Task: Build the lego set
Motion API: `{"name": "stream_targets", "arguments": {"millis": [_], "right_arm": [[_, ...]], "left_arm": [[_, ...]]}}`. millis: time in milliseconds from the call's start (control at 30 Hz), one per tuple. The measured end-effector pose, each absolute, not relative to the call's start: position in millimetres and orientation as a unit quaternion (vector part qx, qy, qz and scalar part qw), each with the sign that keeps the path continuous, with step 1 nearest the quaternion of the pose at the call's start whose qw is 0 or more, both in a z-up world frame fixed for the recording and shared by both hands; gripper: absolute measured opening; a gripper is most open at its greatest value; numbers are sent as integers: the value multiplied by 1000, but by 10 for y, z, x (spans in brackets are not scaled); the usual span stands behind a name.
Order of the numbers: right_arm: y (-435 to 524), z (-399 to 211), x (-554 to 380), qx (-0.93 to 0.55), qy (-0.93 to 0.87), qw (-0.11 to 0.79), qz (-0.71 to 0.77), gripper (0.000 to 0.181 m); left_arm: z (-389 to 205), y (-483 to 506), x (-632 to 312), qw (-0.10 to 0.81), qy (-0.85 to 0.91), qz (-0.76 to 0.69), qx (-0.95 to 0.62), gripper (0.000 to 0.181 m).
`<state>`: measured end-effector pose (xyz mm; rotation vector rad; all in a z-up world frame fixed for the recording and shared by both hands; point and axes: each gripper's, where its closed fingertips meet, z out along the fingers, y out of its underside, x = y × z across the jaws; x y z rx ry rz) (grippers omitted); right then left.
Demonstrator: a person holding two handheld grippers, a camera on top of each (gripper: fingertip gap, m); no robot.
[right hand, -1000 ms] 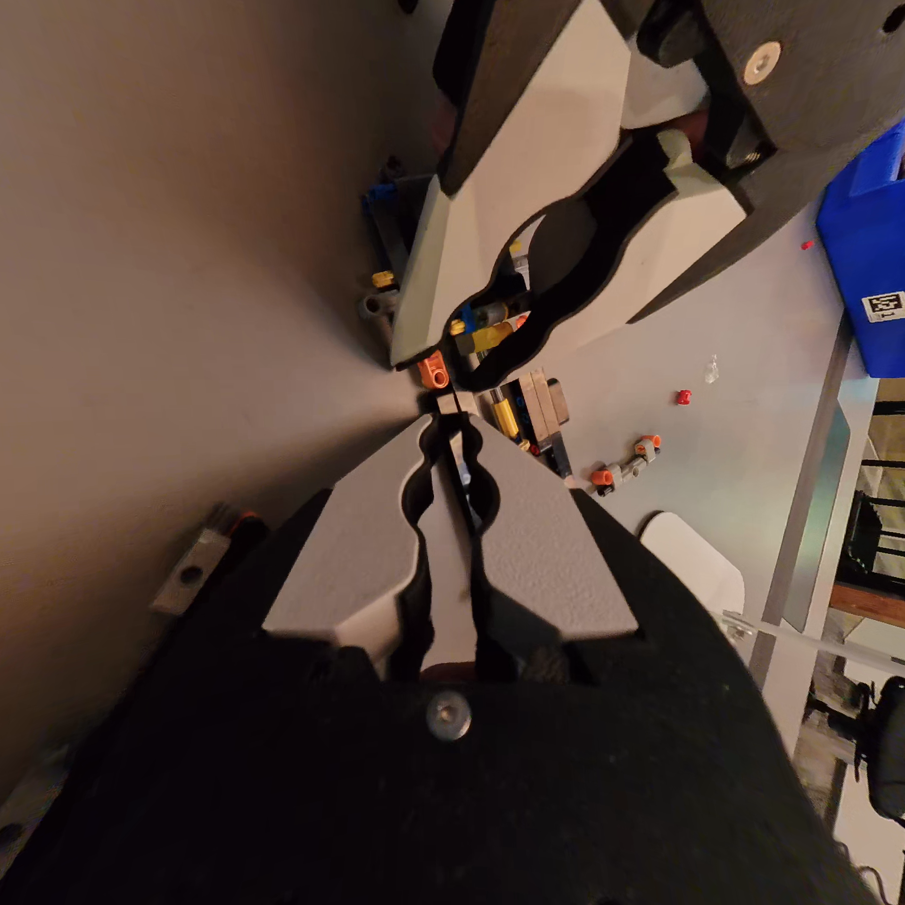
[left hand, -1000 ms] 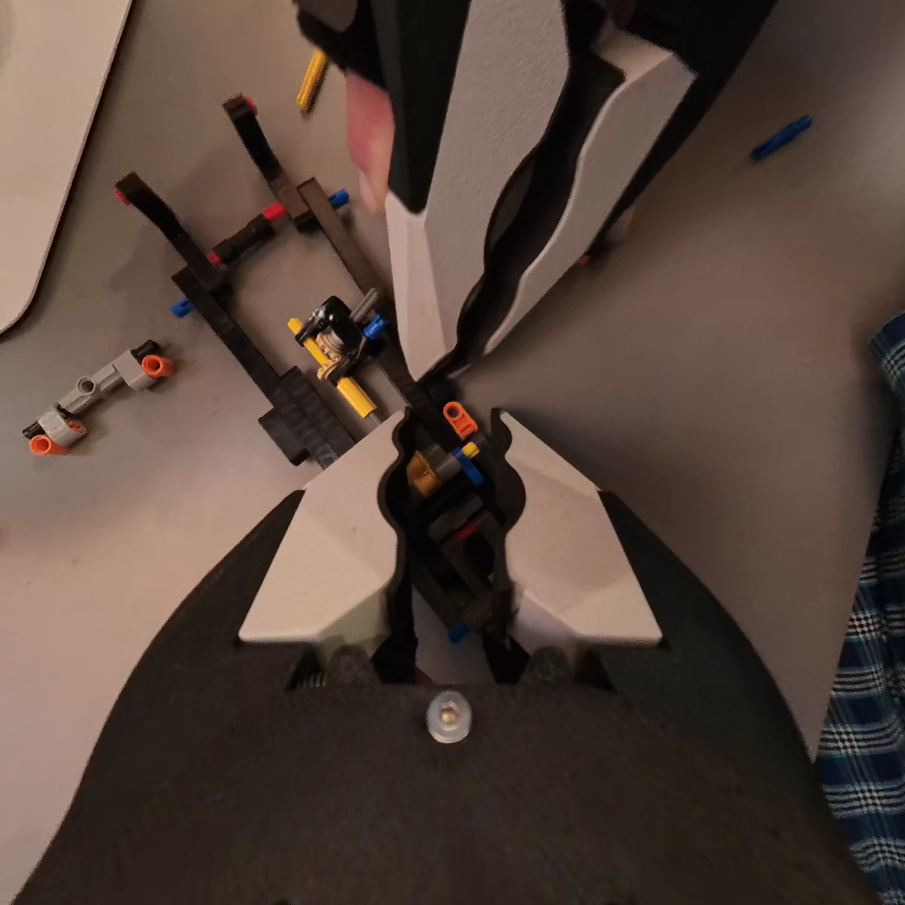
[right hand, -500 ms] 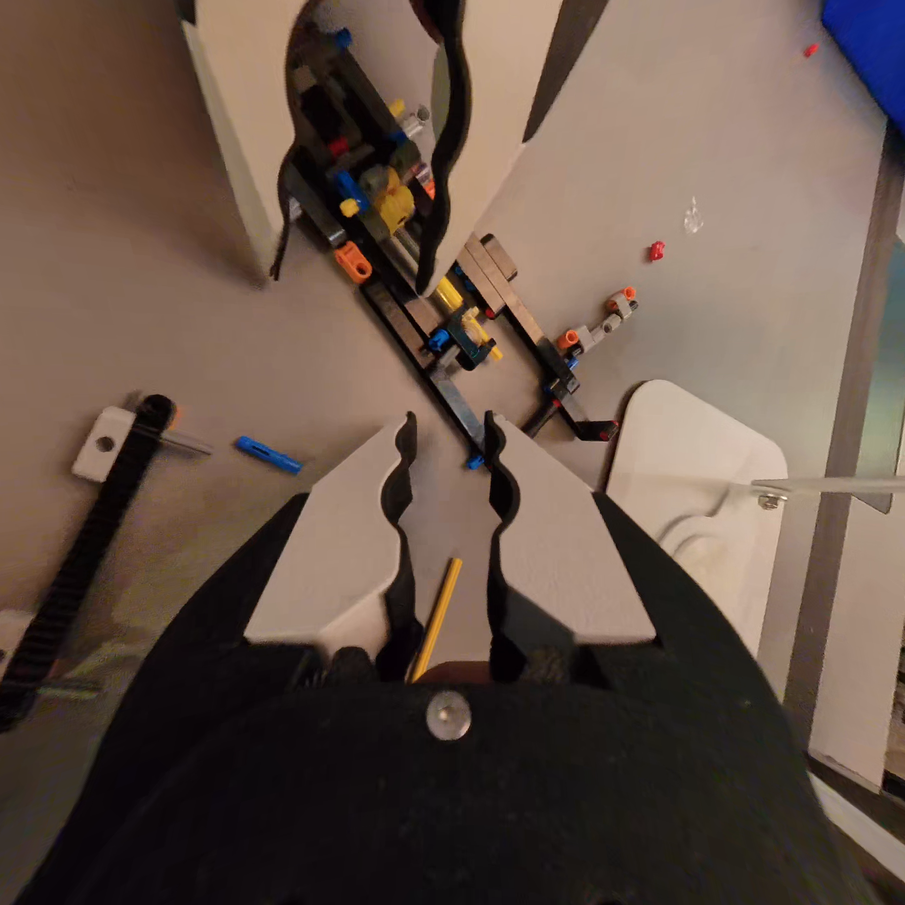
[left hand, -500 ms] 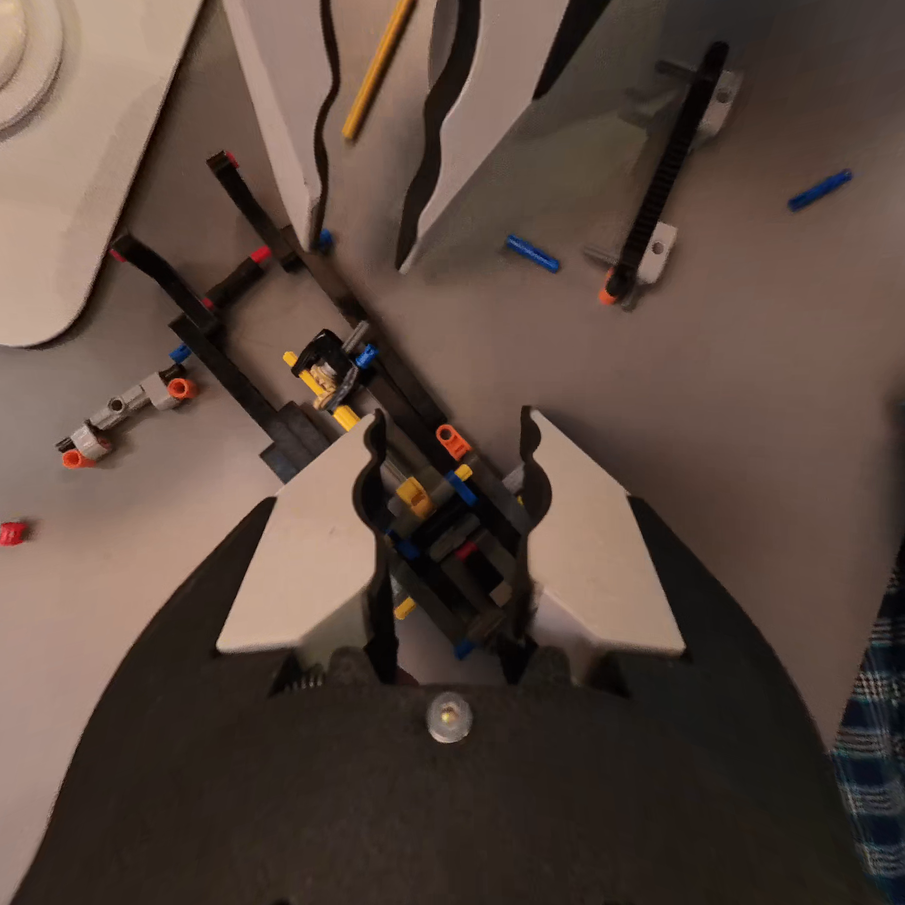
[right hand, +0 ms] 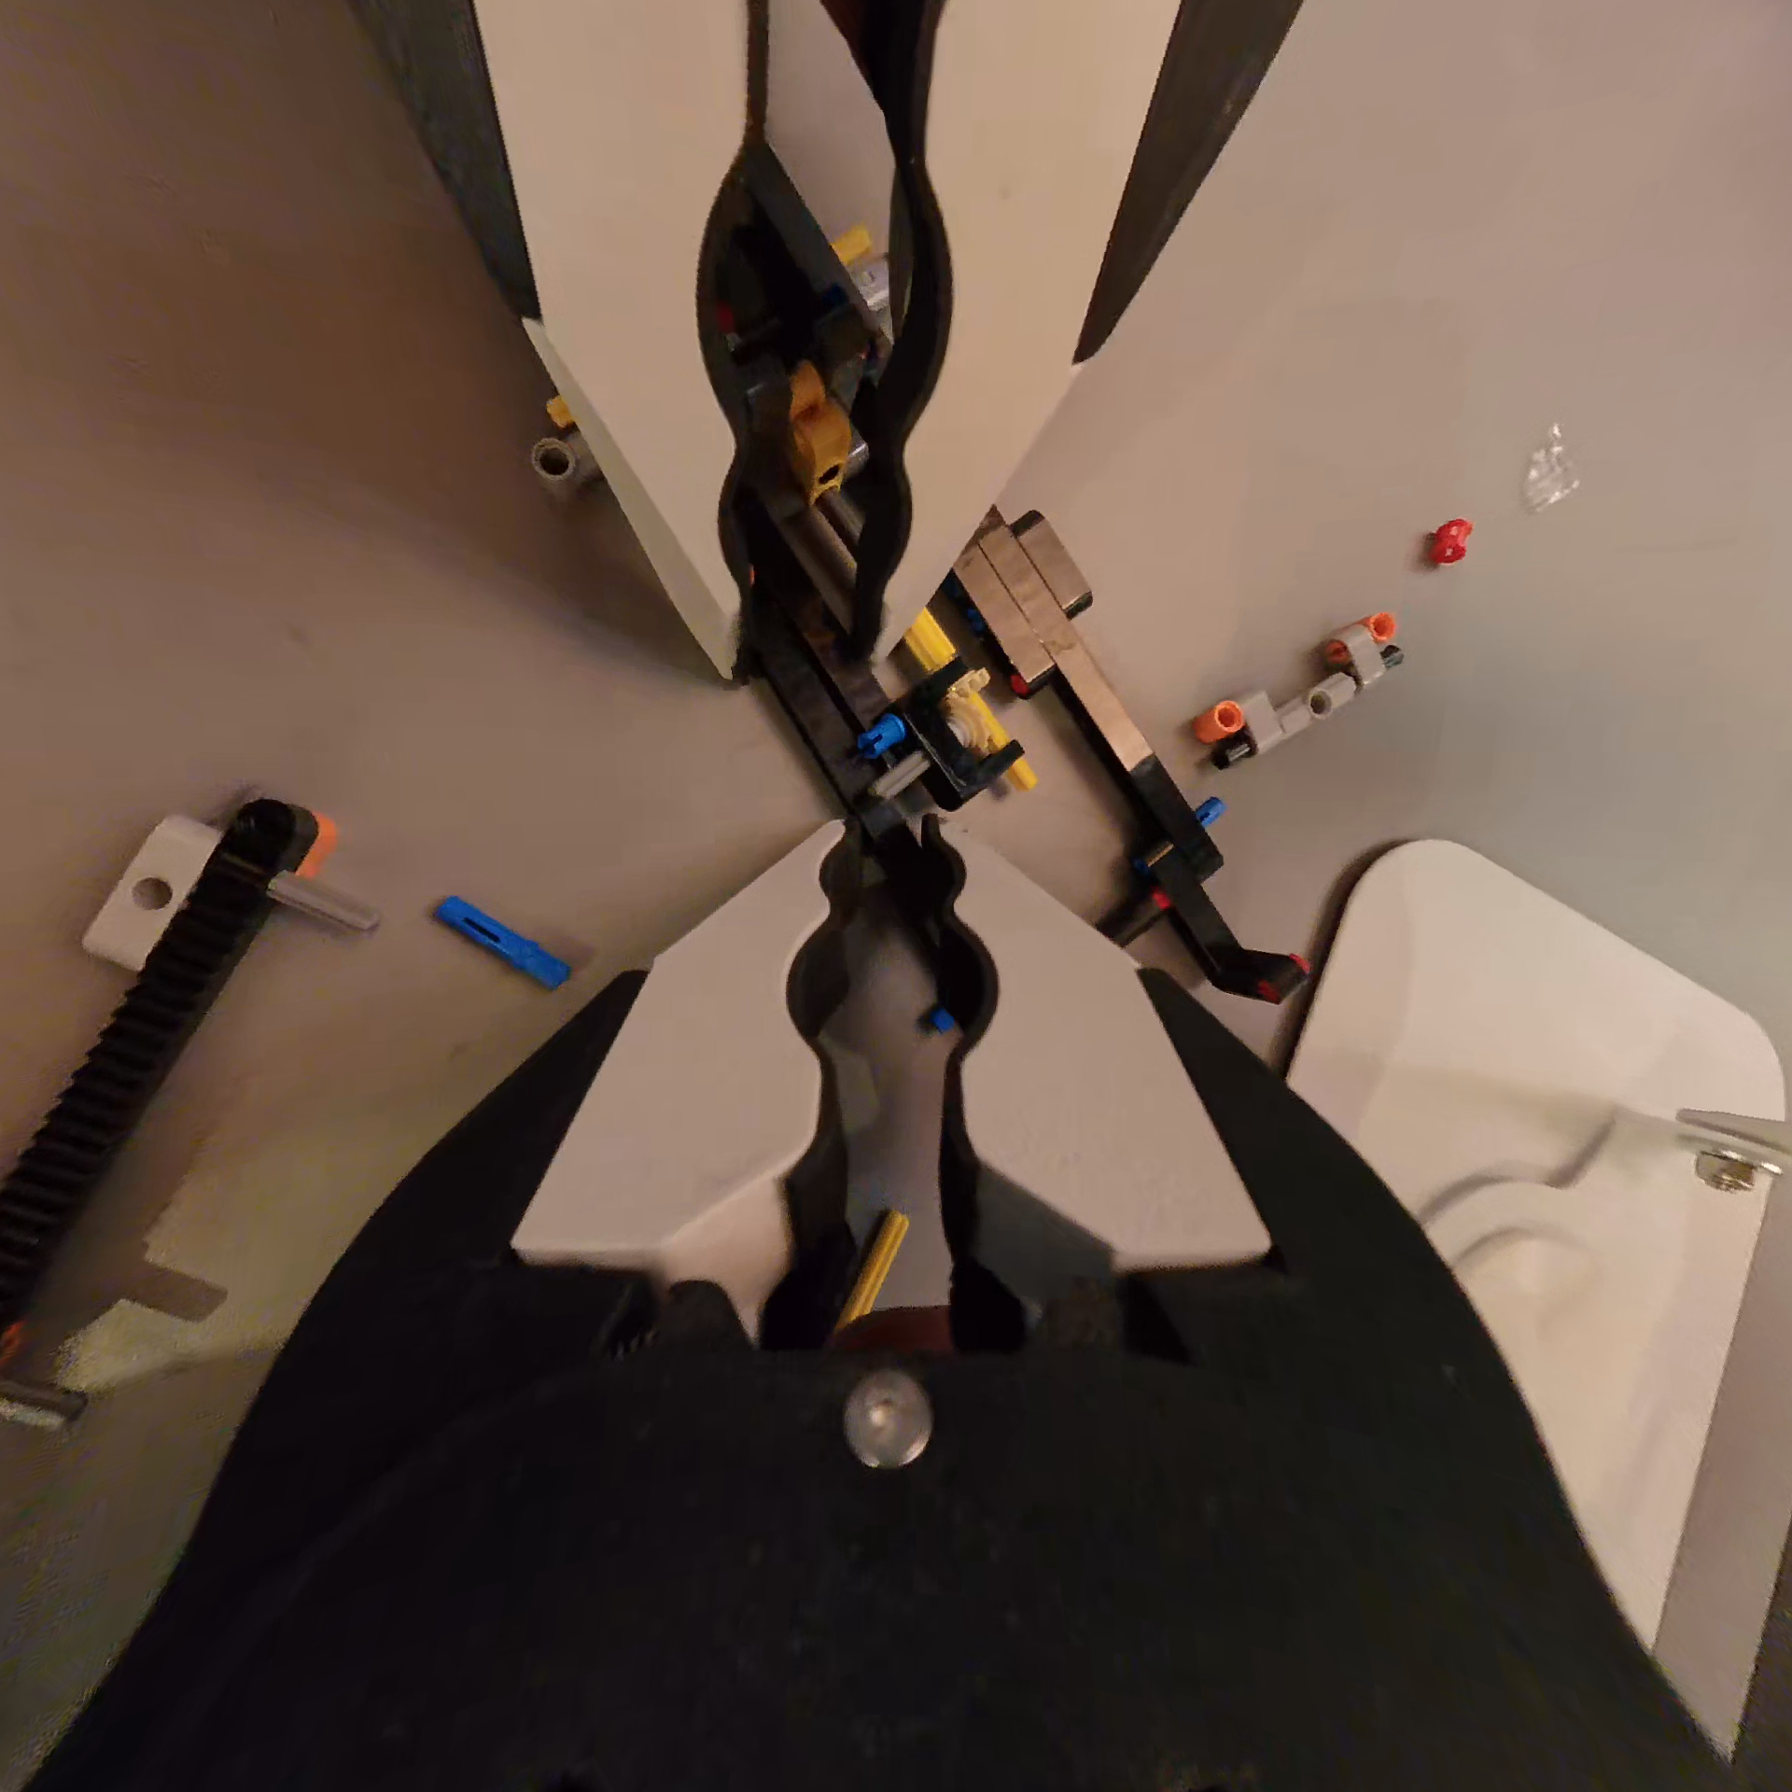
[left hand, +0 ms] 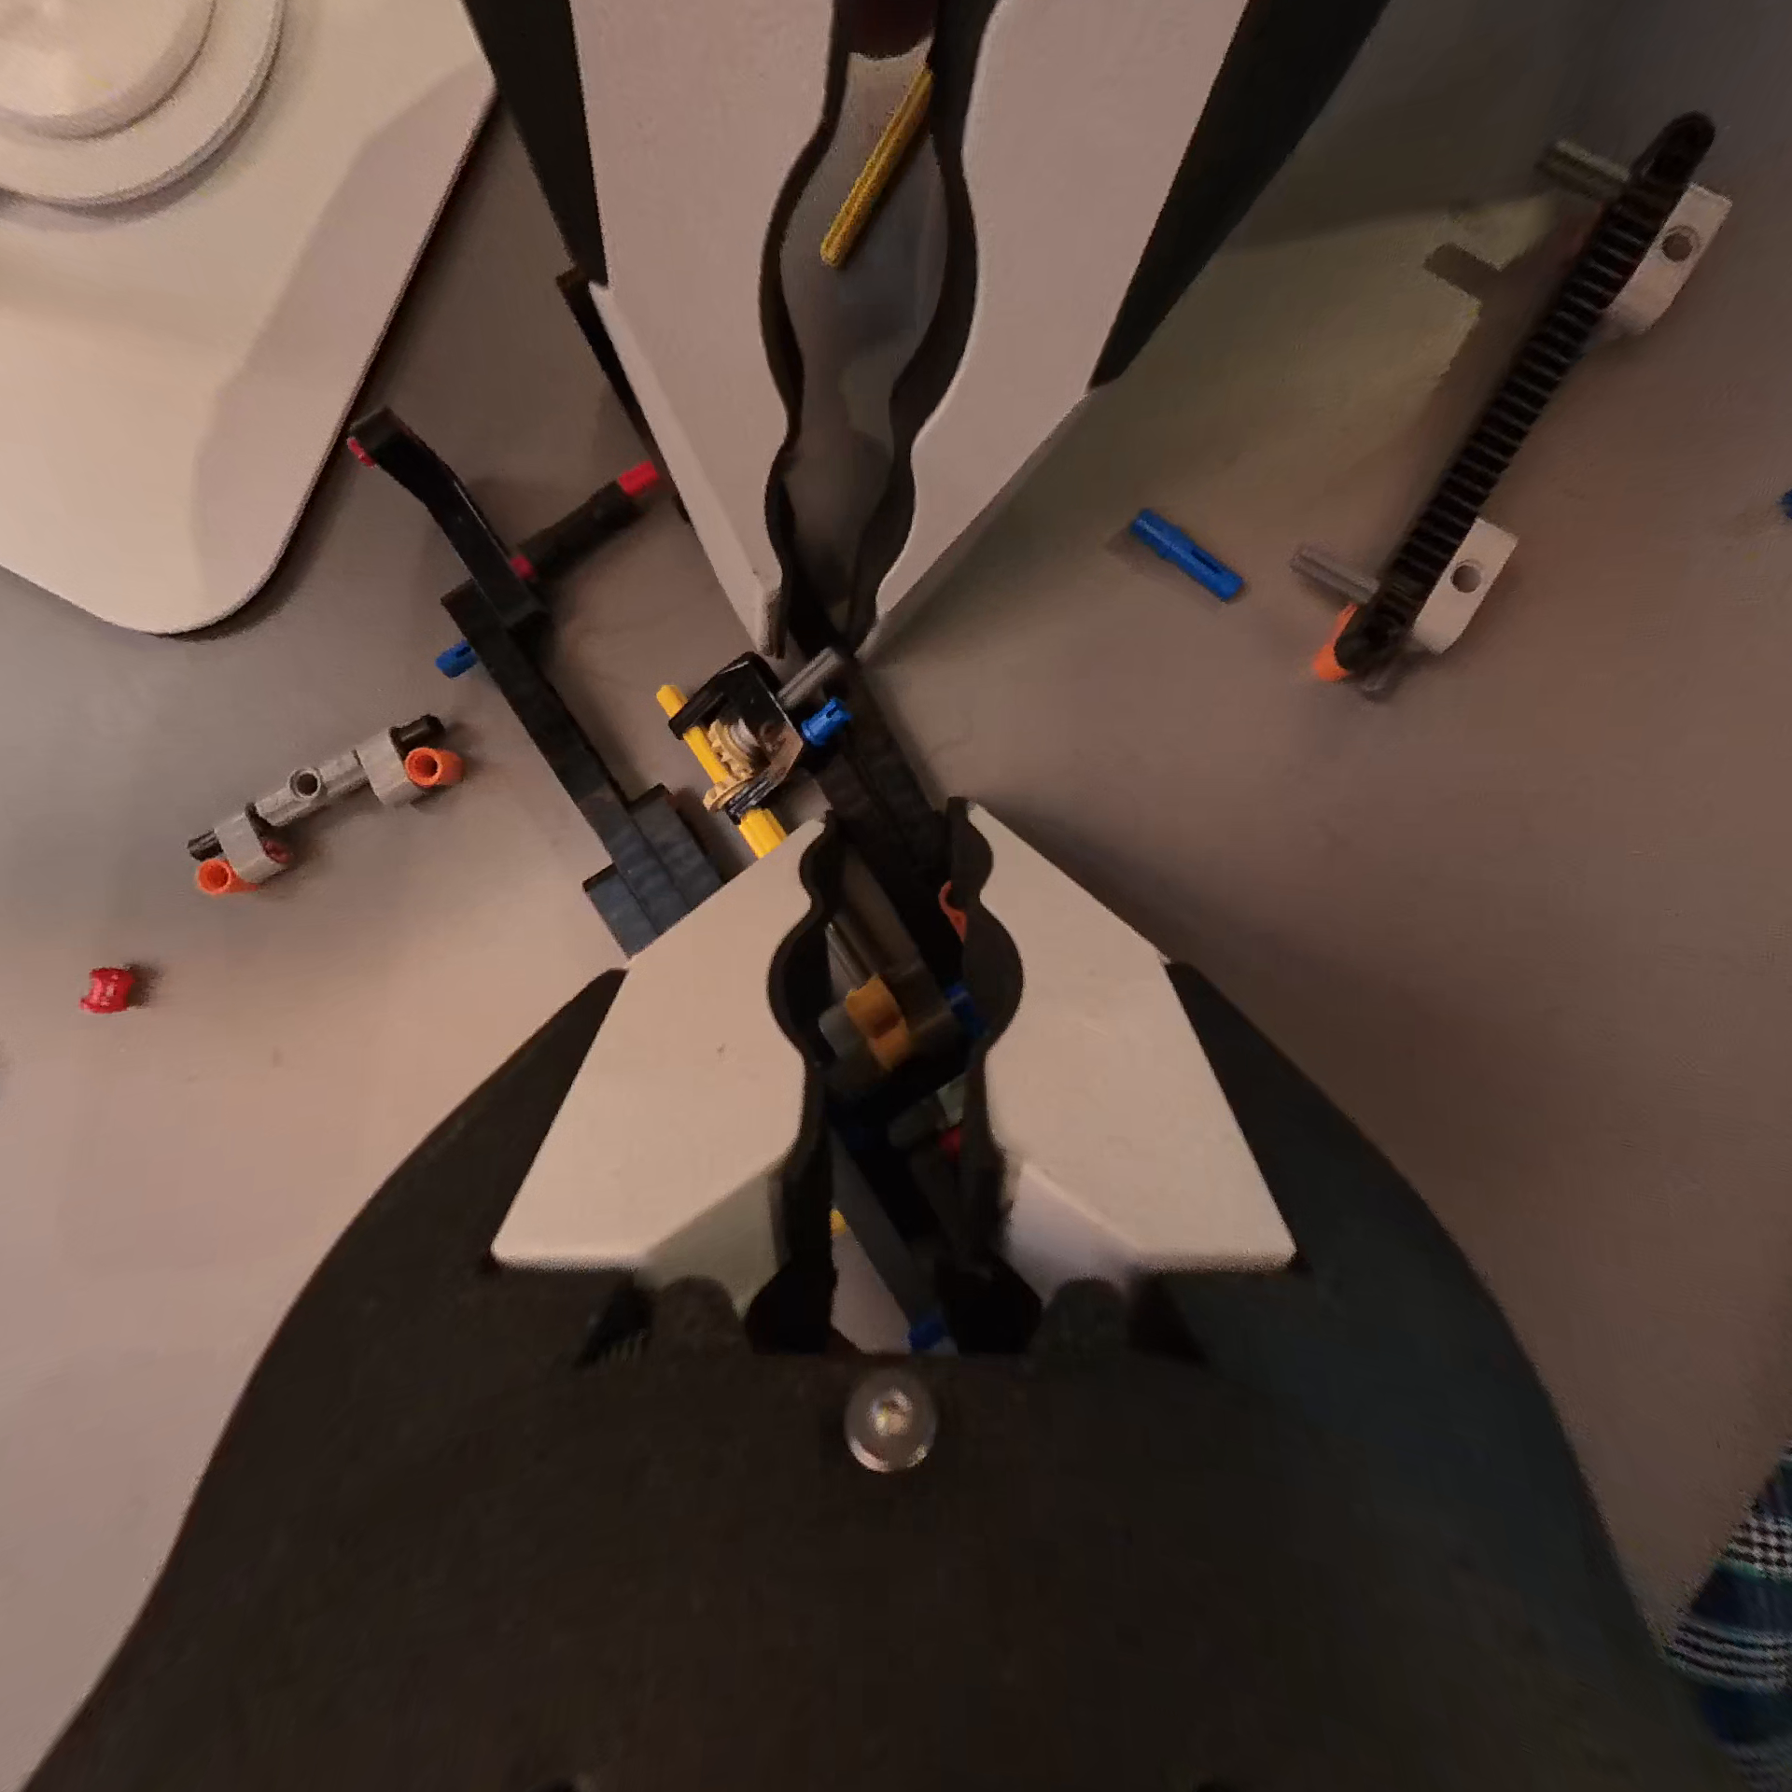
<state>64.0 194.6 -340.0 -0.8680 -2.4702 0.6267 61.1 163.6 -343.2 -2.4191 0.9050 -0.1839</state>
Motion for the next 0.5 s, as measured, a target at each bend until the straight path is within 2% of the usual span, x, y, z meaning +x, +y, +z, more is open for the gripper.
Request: {"name": "stream_targets", "arguments": {"millis": [333, 400, 433, 467, 500], "right_arm": [[1923, -3404, 631, -317, -898, 206, 224, 7], [1925, -3397, 653, -327, -894, 207, 224, 17], [1932, -3383, 686, -332, -893, 206, 223, 27], [1946, -3357, 727, -335, -893, 205, 218, 30], [1962, -3314, 764, -340, -891, 208, 217, 31]], "left_arm": [[-3437, 1626, 621, 270, 343, -78, -896, 17], [-3433, 1612, 627, 269, 343, -78, -896, 19], [-3421, 1617, 624, 276, 342, -72, -895, 28], [-3396, 1619, 624, 284, 337, -73, -895, 43], [-3357, 1621, 611, 293, 333, -73, -893, 50]]}}
